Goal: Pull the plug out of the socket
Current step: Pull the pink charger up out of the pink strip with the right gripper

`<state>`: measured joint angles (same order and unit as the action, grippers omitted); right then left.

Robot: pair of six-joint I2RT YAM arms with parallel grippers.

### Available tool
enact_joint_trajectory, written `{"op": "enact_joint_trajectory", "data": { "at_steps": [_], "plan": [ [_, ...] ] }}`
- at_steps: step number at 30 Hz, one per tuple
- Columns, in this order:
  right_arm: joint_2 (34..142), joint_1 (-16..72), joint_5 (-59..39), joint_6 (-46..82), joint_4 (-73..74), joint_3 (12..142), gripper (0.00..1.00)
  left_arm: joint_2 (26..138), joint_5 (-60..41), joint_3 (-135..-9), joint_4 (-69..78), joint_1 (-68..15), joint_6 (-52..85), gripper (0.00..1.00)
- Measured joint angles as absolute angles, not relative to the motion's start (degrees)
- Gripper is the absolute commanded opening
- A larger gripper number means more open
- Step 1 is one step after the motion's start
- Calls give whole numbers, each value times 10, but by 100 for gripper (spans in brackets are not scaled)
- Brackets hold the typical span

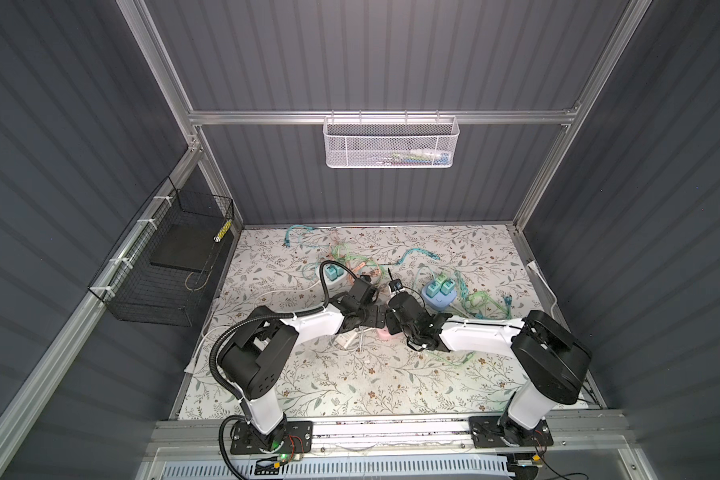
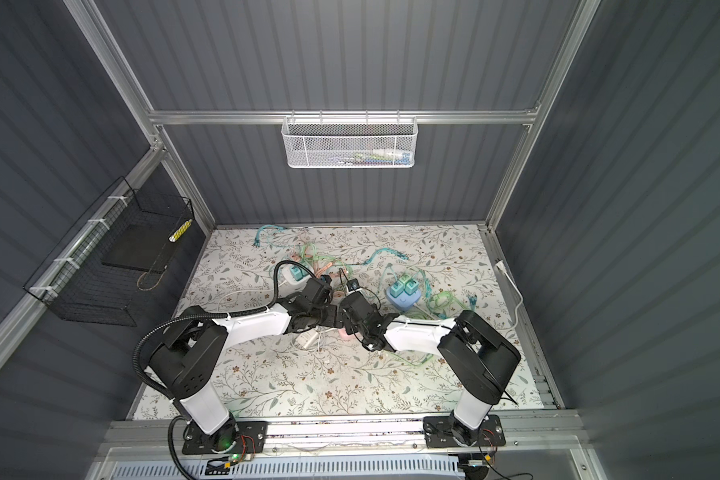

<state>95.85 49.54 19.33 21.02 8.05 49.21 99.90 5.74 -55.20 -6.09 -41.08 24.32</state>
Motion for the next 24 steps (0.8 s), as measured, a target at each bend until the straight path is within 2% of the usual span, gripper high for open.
{"op": "enact_joint_trajectory", "data": {
  "at_steps": [16,24],
  "plan": [
    [944,495,203,201,79,518,11,1000,55,-552,-61,-409,243,100],
    [924,463,178,189,59,518,11,1000,51,-552,-59,-408,241,100]
  ]
}}
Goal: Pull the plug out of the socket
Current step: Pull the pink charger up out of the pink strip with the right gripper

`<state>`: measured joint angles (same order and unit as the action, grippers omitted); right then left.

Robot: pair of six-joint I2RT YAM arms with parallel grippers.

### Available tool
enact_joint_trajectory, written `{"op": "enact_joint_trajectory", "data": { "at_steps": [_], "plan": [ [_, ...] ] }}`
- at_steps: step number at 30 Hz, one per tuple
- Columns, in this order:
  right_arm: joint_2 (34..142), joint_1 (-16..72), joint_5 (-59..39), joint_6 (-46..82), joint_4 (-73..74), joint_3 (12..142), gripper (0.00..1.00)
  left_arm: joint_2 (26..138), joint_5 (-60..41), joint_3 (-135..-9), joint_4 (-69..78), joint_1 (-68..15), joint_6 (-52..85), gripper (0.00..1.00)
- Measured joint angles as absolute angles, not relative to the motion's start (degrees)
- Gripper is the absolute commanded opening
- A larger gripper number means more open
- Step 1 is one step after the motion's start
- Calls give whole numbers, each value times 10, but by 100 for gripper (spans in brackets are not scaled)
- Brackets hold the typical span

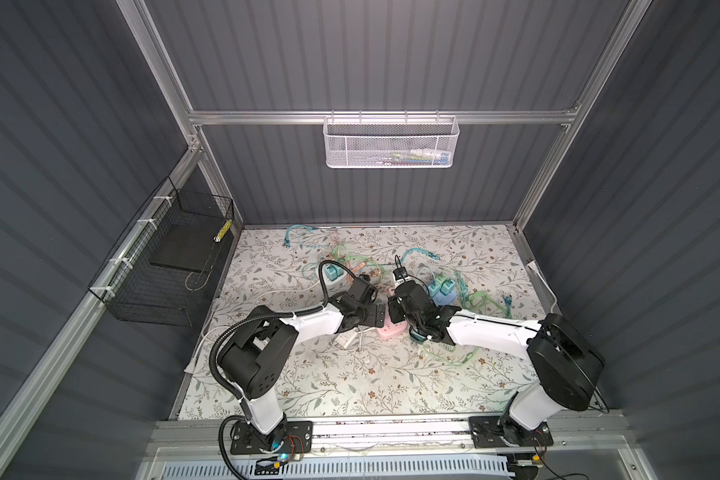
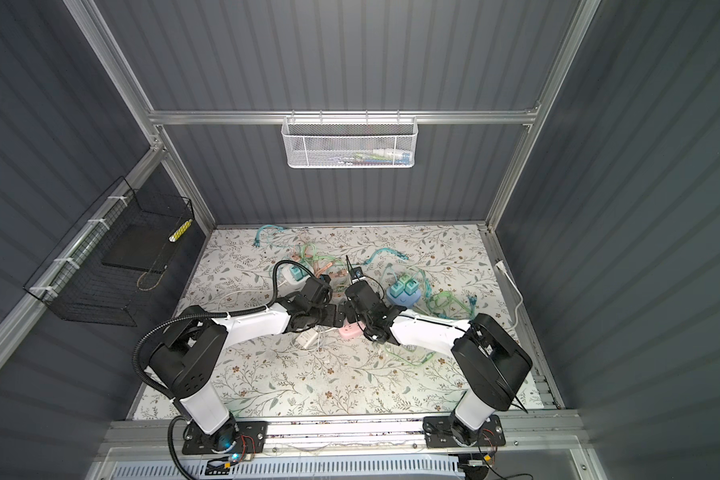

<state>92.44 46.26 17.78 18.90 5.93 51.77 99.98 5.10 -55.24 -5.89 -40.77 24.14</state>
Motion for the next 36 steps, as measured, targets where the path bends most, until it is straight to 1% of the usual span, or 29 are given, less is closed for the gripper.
{"op": "enact_joint_trajectory", "data": {
  "at_steps": [14,23,36],
  "plan": [
    [924,422,106,176,8,517,12,989,31,-539,-50,-406,205,100],
    [924,404,91,175,-21,517,12,972,-3,-518,-50,-407,186,100],
    [924,397,75,176,-54,517,12,962,-26,-509,-55,-407,171,100]
  ]
}}
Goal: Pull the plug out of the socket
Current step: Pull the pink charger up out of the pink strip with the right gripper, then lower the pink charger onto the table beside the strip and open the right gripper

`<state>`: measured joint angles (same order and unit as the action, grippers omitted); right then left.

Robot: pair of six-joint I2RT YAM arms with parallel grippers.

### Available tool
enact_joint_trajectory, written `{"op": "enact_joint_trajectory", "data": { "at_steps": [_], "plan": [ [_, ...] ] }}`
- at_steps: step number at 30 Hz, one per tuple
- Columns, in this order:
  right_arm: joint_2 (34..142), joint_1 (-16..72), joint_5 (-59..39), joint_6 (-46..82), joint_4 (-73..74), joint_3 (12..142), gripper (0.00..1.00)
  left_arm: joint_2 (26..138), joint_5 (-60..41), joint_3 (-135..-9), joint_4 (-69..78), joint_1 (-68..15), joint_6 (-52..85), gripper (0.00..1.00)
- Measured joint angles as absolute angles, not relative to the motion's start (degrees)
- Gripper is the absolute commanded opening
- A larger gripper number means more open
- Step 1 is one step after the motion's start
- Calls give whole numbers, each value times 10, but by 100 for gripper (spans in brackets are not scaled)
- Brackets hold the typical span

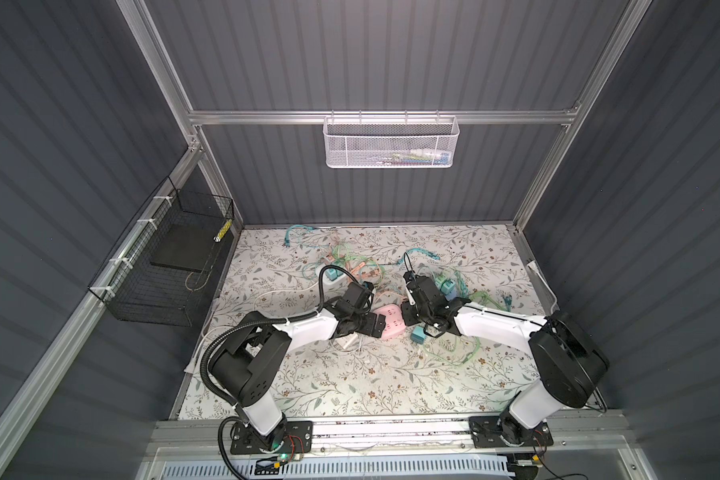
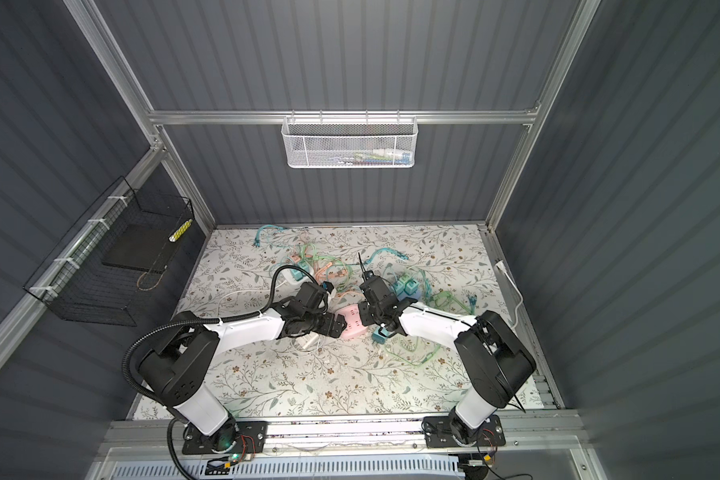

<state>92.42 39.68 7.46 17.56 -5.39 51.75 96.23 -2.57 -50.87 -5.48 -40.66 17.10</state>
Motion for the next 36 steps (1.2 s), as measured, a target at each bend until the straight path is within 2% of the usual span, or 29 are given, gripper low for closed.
{"op": "enact_joint_trajectory", "data": {
  "at_steps": [20,36],
  "plan": [
    [918,394,-5,225,-19,485,10,904,-4,-495,-93,-403,160,100],
    [912,360,-49,199,-67,486,15,858,11,-490,-108,-393,148,100]
  ]
}}
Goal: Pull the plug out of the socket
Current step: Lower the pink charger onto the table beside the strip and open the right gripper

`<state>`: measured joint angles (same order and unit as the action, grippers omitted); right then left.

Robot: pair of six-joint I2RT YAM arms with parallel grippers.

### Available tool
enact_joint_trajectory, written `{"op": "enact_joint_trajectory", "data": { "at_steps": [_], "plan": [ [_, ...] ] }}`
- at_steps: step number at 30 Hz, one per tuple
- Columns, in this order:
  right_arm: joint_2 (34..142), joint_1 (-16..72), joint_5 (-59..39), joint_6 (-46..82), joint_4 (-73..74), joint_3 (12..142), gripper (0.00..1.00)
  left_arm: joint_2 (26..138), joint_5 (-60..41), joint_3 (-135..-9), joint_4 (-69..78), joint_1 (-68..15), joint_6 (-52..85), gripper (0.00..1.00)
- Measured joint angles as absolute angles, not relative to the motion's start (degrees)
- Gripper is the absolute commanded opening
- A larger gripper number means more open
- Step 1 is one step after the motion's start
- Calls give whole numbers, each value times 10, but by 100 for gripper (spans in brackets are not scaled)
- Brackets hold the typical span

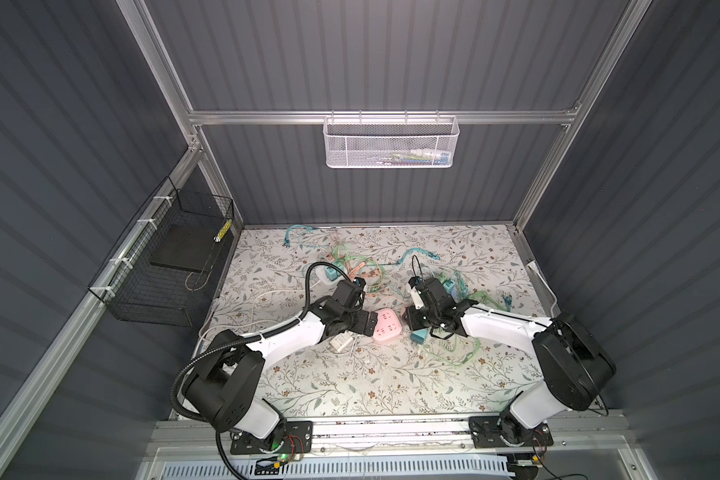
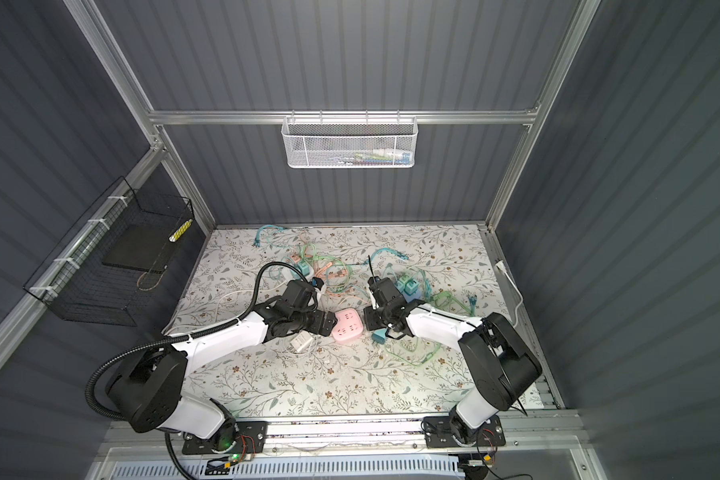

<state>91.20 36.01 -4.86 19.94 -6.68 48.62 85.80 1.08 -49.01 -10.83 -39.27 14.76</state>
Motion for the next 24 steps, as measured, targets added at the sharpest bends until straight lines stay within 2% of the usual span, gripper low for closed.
{"op": "enact_joint_trajectory", "data": {
  "at_steps": [9,14,18,20,24],
  "plan": [
    [944,329,-117,182,-103,518,18,852,2,-490,-107,-393,141,100],
    [952,317,-145,175,-127,532,24,852,-3,-490,-107,-393,137,100],
    [957,310,-157,168,-152,546,33,852,-2,-490,-108,-393,137,100],
    [958,308,-157,162,-161,550,41,852,-2,-490,-108,-393,137,100],
    [959,306,-154,157,-179,555,49,852,-2,-490,-110,-393,137,100]
  ]
}}
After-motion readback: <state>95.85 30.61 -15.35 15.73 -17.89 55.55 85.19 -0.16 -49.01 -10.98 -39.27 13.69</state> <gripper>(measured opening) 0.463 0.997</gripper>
